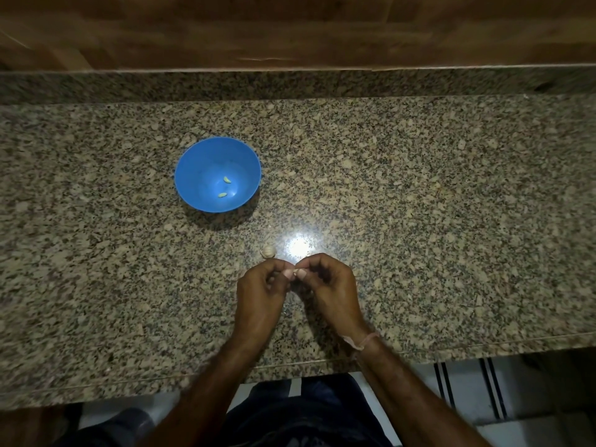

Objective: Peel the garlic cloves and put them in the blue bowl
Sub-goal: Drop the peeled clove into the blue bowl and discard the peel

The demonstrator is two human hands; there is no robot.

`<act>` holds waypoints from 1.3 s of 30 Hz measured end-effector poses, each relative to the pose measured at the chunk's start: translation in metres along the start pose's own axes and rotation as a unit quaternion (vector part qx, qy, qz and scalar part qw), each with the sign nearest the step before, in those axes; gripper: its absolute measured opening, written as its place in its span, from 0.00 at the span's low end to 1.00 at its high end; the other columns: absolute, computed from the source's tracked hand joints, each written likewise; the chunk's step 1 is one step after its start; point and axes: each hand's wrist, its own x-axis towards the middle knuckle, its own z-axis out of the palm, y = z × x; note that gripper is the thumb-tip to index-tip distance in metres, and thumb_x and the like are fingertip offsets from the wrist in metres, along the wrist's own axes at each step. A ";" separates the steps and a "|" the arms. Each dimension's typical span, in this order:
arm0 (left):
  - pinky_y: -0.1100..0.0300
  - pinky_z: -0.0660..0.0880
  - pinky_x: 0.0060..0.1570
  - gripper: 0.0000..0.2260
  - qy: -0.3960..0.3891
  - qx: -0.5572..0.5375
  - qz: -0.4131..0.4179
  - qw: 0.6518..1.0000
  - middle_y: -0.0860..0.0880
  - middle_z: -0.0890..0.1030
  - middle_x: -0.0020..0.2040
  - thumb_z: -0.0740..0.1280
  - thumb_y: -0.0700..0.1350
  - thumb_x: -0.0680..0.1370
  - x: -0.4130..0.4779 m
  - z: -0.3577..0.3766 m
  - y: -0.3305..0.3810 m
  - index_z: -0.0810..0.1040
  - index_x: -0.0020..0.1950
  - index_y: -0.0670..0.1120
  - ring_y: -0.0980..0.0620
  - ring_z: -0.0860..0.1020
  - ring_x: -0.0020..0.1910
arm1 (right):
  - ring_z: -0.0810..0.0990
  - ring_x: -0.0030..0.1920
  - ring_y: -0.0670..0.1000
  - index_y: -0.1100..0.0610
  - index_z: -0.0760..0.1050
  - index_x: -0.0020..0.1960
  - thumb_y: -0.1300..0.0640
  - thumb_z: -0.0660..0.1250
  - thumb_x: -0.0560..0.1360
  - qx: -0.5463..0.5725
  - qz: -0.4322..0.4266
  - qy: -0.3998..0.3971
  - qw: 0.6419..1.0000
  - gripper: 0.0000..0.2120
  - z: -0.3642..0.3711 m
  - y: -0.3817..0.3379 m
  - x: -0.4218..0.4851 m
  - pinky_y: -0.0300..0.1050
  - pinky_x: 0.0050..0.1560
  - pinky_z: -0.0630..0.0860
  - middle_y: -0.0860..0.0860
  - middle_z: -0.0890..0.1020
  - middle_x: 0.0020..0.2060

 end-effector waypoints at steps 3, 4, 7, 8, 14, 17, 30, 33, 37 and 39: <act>0.66 0.79 0.44 0.06 -0.004 -0.009 -0.002 1.000 0.55 0.87 0.42 0.70 0.40 0.81 0.000 0.001 0.001 0.86 0.50 0.49 0.60 0.85 0.43 | 0.86 0.46 0.56 0.63 0.83 0.50 0.68 0.72 0.78 0.025 0.028 0.010 0.999 0.03 0.000 0.000 0.002 0.56 0.53 0.85 0.57 0.87 0.44; 0.67 0.79 0.43 0.06 -0.004 -0.010 -0.002 1.000 0.55 0.87 0.42 0.71 0.40 0.81 0.000 0.000 0.002 0.86 0.50 0.49 0.60 0.85 0.42 | 0.86 0.46 0.56 0.63 0.83 0.50 0.68 0.72 0.78 0.024 0.029 0.012 0.999 0.03 0.000 0.000 0.002 0.58 0.53 0.85 0.57 0.87 0.44; 0.69 0.78 0.42 0.05 -0.001 -0.001 0.009 1.000 0.56 0.87 0.42 0.71 0.40 0.80 -0.001 -0.003 0.005 0.87 0.50 0.49 0.60 0.85 0.42 | 0.86 0.47 0.58 0.61 0.84 0.50 0.68 0.72 0.78 0.008 0.017 0.010 1.000 0.04 -0.001 0.000 0.001 0.60 0.55 0.84 0.55 0.88 0.44; 0.68 0.78 0.43 0.05 -0.002 0.007 0.013 1.000 0.56 0.87 0.42 0.72 0.41 0.80 -0.001 -0.004 0.005 0.87 0.50 0.49 0.61 0.85 0.42 | 0.86 0.48 0.58 0.60 0.84 0.50 0.68 0.72 0.78 0.000 0.009 0.009 1.000 0.05 -0.001 -0.001 0.001 0.59 0.55 0.84 0.55 0.88 0.44; 0.65 0.79 0.43 0.04 -0.013 0.046 0.048 0.998 0.59 0.86 0.42 0.73 0.45 0.80 -0.004 -0.011 0.012 0.88 0.51 0.51 0.62 0.84 0.43 | 0.87 0.49 0.54 0.58 0.84 0.51 0.67 0.70 0.80 -0.033 -0.030 -0.005 0.999 0.07 -0.003 -0.006 -0.002 0.51 0.53 0.84 0.52 0.87 0.45; 0.66 0.80 0.44 0.03 -0.022 0.042 0.045 0.998 0.59 0.87 0.41 0.74 0.45 0.79 -0.003 -0.014 0.016 0.88 0.50 0.51 0.63 0.84 0.42 | 0.87 0.49 0.54 0.58 0.85 0.51 0.66 0.71 0.80 -0.034 -0.034 -0.007 0.999 0.06 -0.003 -0.006 -0.001 0.54 0.54 0.84 0.52 0.88 0.45; 0.69 0.74 0.38 0.05 -0.066 0.018 -0.012 0.998 0.57 0.86 0.35 0.76 0.41 0.76 0.006 -0.020 0.017 0.88 0.42 0.51 0.62 0.83 0.35 | 0.86 0.48 0.58 0.60 0.84 0.50 0.69 0.71 0.79 -0.032 -0.032 -0.023 0.999 0.06 -0.006 0.002 0.000 0.57 0.53 0.84 0.54 0.87 0.44; 0.61 0.79 0.43 0.04 -0.082 0.021 -0.038 0.996 0.54 0.87 0.37 0.76 0.40 0.75 0.013 -0.022 0.009 0.89 0.42 0.49 0.55 0.85 0.38 | 0.86 0.47 0.56 0.61 0.84 0.49 0.70 0.70 0.79 -0.042 -0.041 -0.030 0.998 0.07 -0.006 0.001 -0.001 0.53 0.52 0.84 0.54 0.87 0.43; 0.57 0.81 0.43 0.06 -0.100 -0.005 -0.069 0.993 0.48 0.87 0.36 0.75 0.38 0.75 0.014 -0.022 0.006 0.88 0.40 0.46 0.50 0.86 0.36 | 0.86 0.48 0.57 0.60 0.83 0.49 0.70 0.69 0.79 -0.055 -0.045 -0.040 0.997 0.08 -0.007 0.003 -0.001 0.57 0.52 0.84 0.54 0.86 0.43; 0.59 0.80 0.41 0.06 -0.110 -0.027 -0.091 0.989 0.46 0.87 0.36 0.74 0.37 0.76 0.014 -0.022 0.006 0.88 0.41 0.44 0.50 0.85 0.36 | 0.86 0.47 0.57 0.60 0.83 0.49 0.70 0.69 0.79 -0.059 -0.043 -0.046 0.996 0.08 -0.007 0.004 -0.001 0.55 0.51 0.84 0.53 0.87 0.43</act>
